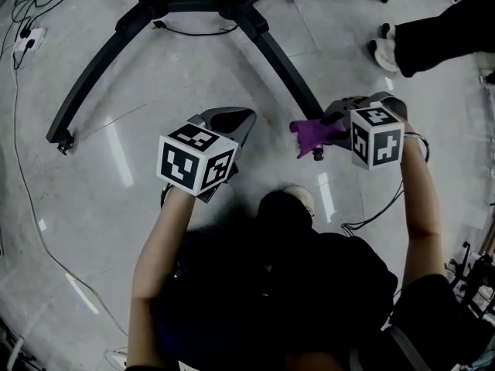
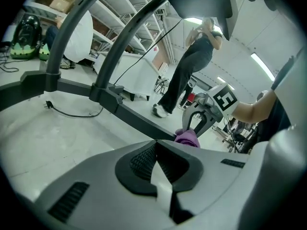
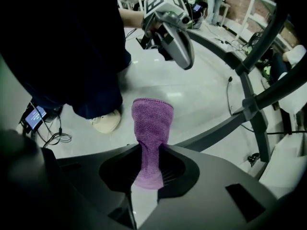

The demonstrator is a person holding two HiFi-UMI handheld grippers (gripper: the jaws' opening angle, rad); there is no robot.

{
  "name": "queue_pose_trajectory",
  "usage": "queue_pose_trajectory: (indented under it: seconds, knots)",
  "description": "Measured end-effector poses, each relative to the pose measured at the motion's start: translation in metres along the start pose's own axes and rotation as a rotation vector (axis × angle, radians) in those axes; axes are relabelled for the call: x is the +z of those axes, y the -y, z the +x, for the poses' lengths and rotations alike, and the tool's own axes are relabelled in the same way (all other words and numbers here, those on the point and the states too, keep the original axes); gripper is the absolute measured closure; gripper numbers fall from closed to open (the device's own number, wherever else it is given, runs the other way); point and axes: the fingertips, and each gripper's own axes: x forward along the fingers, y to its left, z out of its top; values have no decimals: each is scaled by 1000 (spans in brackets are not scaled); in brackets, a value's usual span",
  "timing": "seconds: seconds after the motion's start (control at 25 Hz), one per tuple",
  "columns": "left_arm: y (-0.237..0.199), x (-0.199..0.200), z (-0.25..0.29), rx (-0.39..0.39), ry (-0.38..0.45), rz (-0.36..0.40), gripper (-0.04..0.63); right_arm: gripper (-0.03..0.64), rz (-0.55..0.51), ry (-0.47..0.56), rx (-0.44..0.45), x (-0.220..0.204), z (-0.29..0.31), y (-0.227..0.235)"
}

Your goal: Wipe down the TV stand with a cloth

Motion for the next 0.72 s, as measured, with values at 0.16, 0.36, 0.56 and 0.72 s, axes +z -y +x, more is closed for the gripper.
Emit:
queue_pose_trajectory:
  seconds: [0.16, 0.36, 0.56, 0.72]
  knots:
    - [-13, 17, -16, 52, 58, -1, 588, 515, 83, 177, -149, 38, -23, 36]
    - [-31, 39, -46, 137, 137, 13, 588, 515, 188, 374, -293, 80, -50, 72]
    - [-45, 54, -80, 200, 192, 19, 588, 515, 272, 574, -340, 116, -71, 88]
    - [-59, 68, -109, 266, 235, 50, 588, 515, 393, 738, -405, 138, -93, 112]
